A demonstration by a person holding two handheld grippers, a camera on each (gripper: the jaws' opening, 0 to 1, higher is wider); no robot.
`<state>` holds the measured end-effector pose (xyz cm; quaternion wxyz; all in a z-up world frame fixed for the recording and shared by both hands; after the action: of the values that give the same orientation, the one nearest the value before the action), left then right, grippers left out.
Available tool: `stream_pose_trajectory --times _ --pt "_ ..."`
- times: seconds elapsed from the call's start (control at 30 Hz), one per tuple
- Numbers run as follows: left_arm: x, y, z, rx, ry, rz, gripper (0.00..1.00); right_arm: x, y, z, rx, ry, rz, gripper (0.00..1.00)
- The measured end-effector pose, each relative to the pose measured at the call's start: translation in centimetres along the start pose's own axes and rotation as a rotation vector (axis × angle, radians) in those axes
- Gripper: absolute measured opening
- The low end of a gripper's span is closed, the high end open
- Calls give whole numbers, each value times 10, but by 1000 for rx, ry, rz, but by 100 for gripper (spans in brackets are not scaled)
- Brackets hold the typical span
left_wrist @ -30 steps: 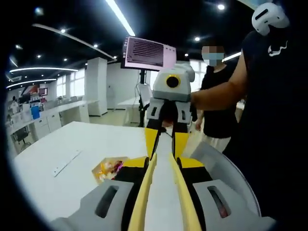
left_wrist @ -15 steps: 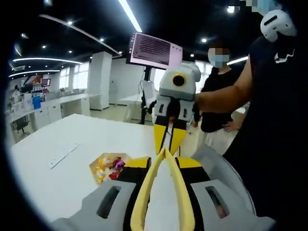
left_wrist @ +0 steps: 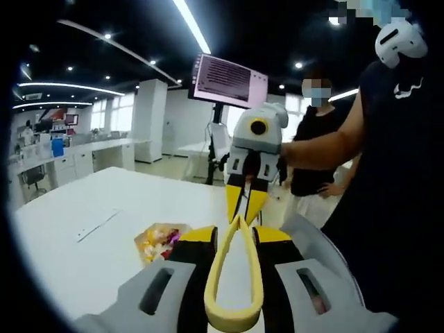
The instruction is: Place the target food into the container with the food tongs after gripping and lifting it, then release it inside without dropping or visibly crushing the food.
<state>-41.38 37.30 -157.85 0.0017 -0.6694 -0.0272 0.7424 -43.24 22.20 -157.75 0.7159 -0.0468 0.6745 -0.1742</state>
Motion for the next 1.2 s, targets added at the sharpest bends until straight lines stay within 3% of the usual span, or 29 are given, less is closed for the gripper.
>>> stream_pose_trajectory --times 0.5,0.63,0.8,1.0,1.2 --pt "17 -12 -2 -27 -5 -78 17 14 2 -1 4 -8 -50 3" --pt "30 -11 0 -18 4 -156 16 21 4 -4 4 -19 -85 3" --pt "39 -14 0 -13 19 -210 16 30 4 -5 1 -17 -106 3" --pt "42 -16 -1 -12 12 -213 15 33 2 -5 2 -15 -117 3" --pt "51 -18 -1 -16 16 -255 15 42 3 -7 -5 -12 -147 3"
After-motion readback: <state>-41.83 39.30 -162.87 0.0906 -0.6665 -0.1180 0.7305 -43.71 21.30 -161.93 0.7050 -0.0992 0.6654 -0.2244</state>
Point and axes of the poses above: the point that each gripper's makers call its tool centre point, and the gripper's own axes: y roughly forward along the fingers, z roughly to its right, x roughly out of its underside, the point moved 7 cm from there along -y, roughly backward along the fingers, and after that the axes turned 8 degrees about z, right-handed, at the moved point
